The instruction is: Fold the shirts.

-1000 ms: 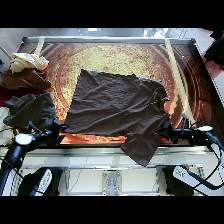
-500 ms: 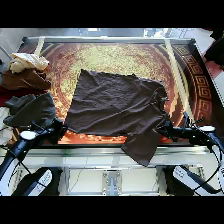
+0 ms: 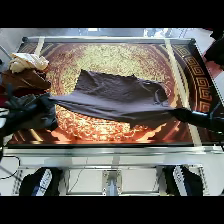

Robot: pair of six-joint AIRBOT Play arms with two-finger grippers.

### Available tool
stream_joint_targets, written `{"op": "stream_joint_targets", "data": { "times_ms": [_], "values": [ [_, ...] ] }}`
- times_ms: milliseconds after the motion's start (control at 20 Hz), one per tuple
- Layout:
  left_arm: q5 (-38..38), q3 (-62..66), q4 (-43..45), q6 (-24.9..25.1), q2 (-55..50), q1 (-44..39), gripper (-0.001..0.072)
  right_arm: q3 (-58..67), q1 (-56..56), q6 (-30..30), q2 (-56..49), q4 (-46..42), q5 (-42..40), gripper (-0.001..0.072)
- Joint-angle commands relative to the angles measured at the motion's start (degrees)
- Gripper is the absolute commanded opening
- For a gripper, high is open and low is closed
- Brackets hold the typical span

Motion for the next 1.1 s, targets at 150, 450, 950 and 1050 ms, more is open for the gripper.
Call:
{"op": "stream_joint_targets", "data": {
  "times_ms": [150,450,950,1050],
  "values": [
    [-9.03,33.11,18.49,-5.29,19.54,15.15,0.0005,35.54,-0.02,8.87,18.95,-10.67,-4.92,0.0011],
    [-12.96,56.89,9.49,-1.38,2.25,17.9,0.0004,56.63,-0.02,6.82,1.79,-9.55,-8.28,0.0011],
    [-19.41,56.81,36.13,-0.59,-35.74,-14.45,0.0005,56.37,23.78,5.81,-47.08,-16.11,1.46,0.0012],
    [-11.72,56.81,45.2,-5.11,-45.09,-19.32,0.0005,56.37,26.93,7.37,-55.74,-20.44,-4.92,0.0012]
  ]
}}
